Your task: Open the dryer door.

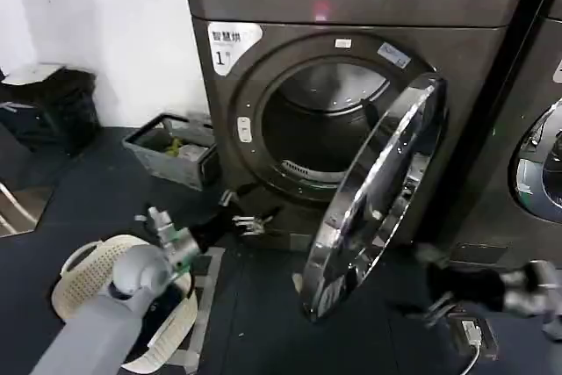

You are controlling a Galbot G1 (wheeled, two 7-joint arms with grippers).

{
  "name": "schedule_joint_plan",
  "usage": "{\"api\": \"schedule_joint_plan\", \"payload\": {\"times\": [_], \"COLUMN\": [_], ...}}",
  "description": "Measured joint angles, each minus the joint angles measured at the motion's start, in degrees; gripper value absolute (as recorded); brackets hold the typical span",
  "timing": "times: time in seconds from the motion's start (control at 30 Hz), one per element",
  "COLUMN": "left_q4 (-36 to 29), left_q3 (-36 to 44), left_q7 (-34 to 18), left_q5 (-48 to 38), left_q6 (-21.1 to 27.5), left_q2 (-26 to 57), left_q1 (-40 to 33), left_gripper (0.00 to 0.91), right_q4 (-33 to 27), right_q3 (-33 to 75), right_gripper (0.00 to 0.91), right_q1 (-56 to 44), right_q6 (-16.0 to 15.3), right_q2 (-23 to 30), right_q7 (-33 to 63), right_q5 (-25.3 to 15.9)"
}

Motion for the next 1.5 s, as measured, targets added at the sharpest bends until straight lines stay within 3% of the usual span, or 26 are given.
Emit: {"api": "schedule_joint_plan", "payload": {"times": [0.23, 0.47, 0.6, 0.73, 0.9, 0.97, 1.17, 1.5], "left_q4": [-0.5, -0.8, -1.1, -1.0, -1.1, -1.0, -0.5, 3.1], "left_q3": [4.3, 8.8, 11.5, 14.5, 18.1, 19.3, 23.2, 30.1], "left_q7": [2.0, 2.4, 2.4, 2.1, 1.7, 1.1, -1.0, -2.8], "left_q5": [0.1, 0.2, 0.8, 0.9, 0.9, 0.9, 1.0, 1.3], "left_q6": [-0.3, 0.1, 0.3, -0.1, -0.6, -0.6, 0.0, 1.0], "left_q2": [-0.7, -1.4, -2.4, -3.5, -4.7, -5.2, -6.8, -12.0], "left_q1": [-2.1, -4.7, -6.2, -7.4, -8.8, -9.3, -10.7, -14.3], "left_gripper": [0.907, 0.907, 0.907, 0.907, 0.907, 0.907, 0.907, 0.907], "right_q4": [-4.9, -6.8, -6.4, -5.0, -3.5, -3.0, -2.8, -1.4], "right_q3": [12.2, 24.5, 30.2, 33.6, 36.9, 38.0, 42.1, 50.2], "right_gripper": [0.907, 0.907, 0.907, 0.907, 0.907, 0.907, 0.907, 0.907], "right_q1": [-0.3, -2.5, -3.6, -4.6, -6.1, -6.8, -8.8, -12.3], "right_q6": [-0.7, -1.5, -0.7, 2.6, 3.4, 2.4, -4.7, -10.1], "right_q2": [-0.2, -0.3, -0.2, 0.7, 1.5, 1.9, 2.6, 3.6], "right_q7": [4.5, 11.5, 20.7, 36.0, 53.1, 58.2, 67.9, 72.0], "right_q5": [4.7, 6.4, 4.0, 1.9, -5.5, -8.1, -14.7, -15.8]}}
